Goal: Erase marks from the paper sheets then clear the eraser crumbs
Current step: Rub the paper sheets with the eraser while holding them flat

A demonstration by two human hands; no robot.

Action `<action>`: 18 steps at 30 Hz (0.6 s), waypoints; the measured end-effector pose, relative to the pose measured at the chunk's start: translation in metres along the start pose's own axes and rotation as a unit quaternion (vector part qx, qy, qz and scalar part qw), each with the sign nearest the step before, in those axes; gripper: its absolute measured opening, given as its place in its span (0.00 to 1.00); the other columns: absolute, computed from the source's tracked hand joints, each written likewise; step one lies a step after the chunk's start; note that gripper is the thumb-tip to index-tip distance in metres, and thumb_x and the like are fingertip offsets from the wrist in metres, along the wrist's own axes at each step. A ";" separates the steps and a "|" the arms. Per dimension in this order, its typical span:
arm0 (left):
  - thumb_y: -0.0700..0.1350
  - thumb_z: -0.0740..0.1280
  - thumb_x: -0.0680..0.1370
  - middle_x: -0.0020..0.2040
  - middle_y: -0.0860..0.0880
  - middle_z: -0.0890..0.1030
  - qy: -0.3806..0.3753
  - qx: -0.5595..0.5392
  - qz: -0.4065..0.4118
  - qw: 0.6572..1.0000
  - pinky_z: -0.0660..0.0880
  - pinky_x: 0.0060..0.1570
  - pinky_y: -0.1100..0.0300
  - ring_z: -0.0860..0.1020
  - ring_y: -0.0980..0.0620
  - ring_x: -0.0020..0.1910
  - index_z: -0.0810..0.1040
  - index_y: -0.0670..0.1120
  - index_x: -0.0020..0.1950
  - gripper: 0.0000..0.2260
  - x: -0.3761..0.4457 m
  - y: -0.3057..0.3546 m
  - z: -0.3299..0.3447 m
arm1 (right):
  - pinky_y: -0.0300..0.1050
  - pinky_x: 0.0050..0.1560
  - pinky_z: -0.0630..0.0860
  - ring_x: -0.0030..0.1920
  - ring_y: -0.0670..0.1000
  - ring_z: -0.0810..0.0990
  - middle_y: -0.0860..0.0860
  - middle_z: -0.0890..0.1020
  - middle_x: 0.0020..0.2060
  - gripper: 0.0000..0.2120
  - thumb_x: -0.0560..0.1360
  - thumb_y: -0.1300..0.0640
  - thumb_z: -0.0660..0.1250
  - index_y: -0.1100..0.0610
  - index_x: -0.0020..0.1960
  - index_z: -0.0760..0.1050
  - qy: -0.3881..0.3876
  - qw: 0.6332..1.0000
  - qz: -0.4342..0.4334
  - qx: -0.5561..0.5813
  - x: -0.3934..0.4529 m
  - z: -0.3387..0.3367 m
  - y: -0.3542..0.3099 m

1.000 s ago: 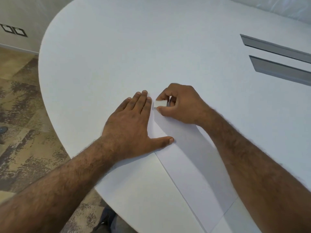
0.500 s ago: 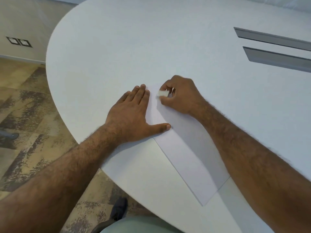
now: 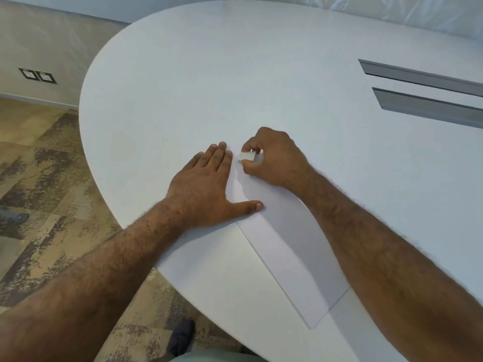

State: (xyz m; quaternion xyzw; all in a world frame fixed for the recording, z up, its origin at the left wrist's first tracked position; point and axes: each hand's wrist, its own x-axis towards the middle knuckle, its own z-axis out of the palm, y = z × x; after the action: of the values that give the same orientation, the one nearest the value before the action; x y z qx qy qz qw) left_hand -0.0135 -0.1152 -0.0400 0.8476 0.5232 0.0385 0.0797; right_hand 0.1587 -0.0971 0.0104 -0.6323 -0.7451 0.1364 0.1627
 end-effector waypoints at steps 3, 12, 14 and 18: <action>0.84 0.42 0.63 0.82 0.49 0.41 -0.003 0.001 0.000 1.000 0.40 0.77 0.55 0.40 0.54 0.80 0.42 0.45 0.81 0.59 -0.001 0.000 0.000 | 0.46 0.47 0.75 0.43 0.44 0.75 0.44 0.79 0.46 0.11 0.68 0.47 0.72 0.47 0.50 0.82 -0.078 0.996 -0.034 -0.010 -0.012 -0.009 0.010; 0.84 0.42 0.62 0.82 0.49 0.41 -0.003 0.002 -0.003 1.000 0.41 0.77 0.55 0.41 0.54 0.80 0.42 0.45 0.81 0.59 -0.001 0.001 0.000 | 0.42 0.41 0.72 0.49 0.44 0.76 0.41 0.78 0.46 0.11 0.68 0.44 0.71 0.43 0.51 0.80 -0.085 0.995 -0.026 -0.043 -0.020 -0.012 0.011; 0.84 0.41 0.62 0.82 0.49 0.41 -0.002 0.003 -0.004 1.000 0.41 0.77 0.55 0.41 0.54 0.80 0.42 0.45 0.81 0.59 -0.001 0.000 0.000 | 0.43 0.44 0.72 0.51 0.45 0.75 0.42 0.78 0.48 0.12 0.69 0.44 0.69 0.43 0.52 0.80 -0.051 0.997 -0.003 -0.055 -0.018 -0.012 0.011; 0.84 0.42 0.63 0.82 0.49 0.42 0.003 0.002 -0.001 1.000 0.42 0.78 0.55 0.41 0.53 0.80 0.43 0.45 0.81 0.58 -0.001 0.001 0.001 | 0.47 0.50 0.75 0.51 0.46 0.76 0.43 0.78 0.49 0.12 0.70 0.45 0.70 0.44 0.53 0.80 -0.044 0.998 0.001 -0.048 -0.015 -0.011 0.009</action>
State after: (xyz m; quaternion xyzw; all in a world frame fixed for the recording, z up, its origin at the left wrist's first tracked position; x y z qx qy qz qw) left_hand -0.0125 -0.1165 -0.0406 0.8469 0.5247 0.0402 0.0763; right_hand 0.1739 -0.1108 0.0158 -0.6336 -0.7565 0.1283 0.0992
